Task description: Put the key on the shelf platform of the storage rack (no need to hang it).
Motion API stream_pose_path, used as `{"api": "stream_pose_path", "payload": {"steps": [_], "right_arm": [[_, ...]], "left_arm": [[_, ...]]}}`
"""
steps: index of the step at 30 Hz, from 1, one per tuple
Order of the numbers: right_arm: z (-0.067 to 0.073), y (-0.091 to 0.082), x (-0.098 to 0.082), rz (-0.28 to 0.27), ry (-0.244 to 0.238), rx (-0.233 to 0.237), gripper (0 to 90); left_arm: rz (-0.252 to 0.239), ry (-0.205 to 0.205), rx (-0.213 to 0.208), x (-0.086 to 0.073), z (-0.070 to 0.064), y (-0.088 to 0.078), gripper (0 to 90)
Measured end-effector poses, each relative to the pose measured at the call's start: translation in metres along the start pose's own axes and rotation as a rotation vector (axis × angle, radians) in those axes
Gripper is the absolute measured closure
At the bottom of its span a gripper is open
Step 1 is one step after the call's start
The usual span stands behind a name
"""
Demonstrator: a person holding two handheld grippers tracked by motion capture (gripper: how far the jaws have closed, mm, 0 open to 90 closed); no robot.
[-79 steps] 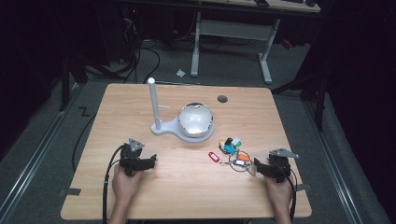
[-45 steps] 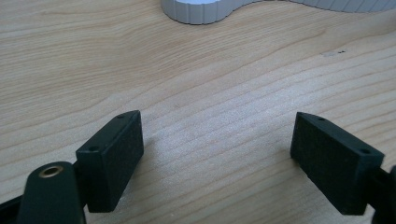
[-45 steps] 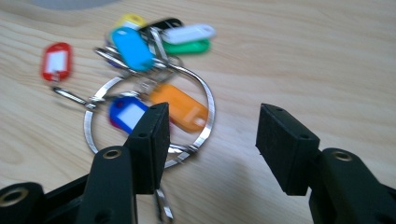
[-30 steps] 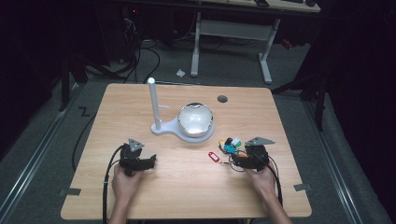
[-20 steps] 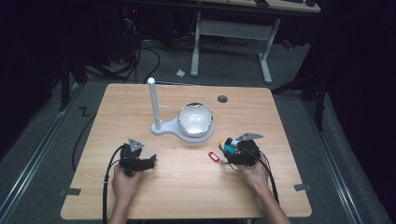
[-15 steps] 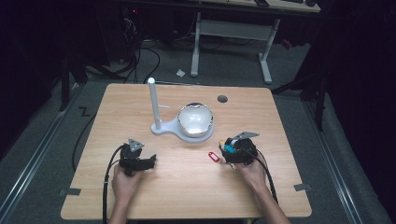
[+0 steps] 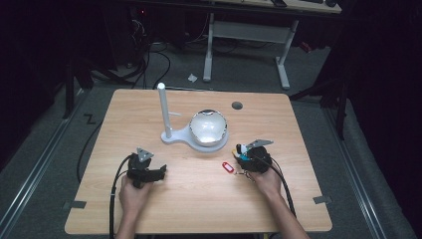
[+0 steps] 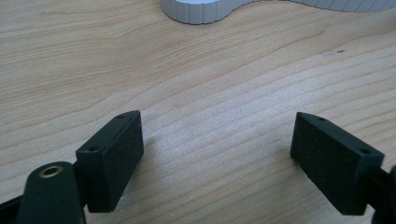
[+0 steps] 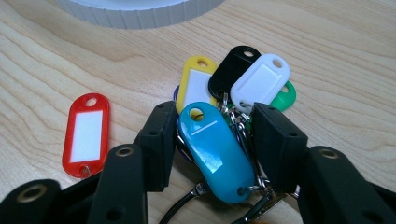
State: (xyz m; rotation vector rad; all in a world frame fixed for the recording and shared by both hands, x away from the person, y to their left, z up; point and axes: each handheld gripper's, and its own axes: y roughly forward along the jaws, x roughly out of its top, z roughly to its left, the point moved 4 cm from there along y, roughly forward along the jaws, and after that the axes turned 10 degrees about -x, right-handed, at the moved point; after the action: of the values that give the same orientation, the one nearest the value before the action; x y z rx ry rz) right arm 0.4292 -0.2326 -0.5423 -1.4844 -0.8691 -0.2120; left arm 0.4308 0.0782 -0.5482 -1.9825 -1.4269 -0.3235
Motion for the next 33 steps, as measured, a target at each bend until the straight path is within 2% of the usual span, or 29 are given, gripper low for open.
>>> {"api": "stream_pose_path", "payload": {"steps": [3,6,10,14,24,29,33], "right_arm": [[-0.001,0.000,0.000,-0.006,-0.006,0.004,56.6],[-0.003,-0.001,0.000,-0.006,0.008,0.025,64.3],[-0.003,-0.002,0.000,-0.007,-0.001,0.025,67.2],[-0.002,-0.003,0.000,-0.012,-0.008,0.022,68.8],[-0.009,-0.009,-0.004,-0.036,0.020,0.039,69.9],[-0.013,-0.018,-0.003,-0.065,0.045,0.050,70.0],[-0.020,-0.034,0.001,-0.113,0.072,0.064,70.2]], "left_arm": [[0.000,0.000,0.000,0.000,0.000,0.000,17.6],[0.000,0.001,0.000,0.000,0.000,0.000,17.6],[0.000,-0.001,0.000,0.000,0.000,0.000,17.6],[0.000,0.000,0.000,0.000,0.000,0.000,17.6],[0.001,0.000,0.000,0.000,0.000,0.000,17.6],[0.001,-0.001,0.000,0.000,0.000,0.000,17.6],[0.001,-0.001,0.000,0.000,0.000,0.000,17.6]]}}
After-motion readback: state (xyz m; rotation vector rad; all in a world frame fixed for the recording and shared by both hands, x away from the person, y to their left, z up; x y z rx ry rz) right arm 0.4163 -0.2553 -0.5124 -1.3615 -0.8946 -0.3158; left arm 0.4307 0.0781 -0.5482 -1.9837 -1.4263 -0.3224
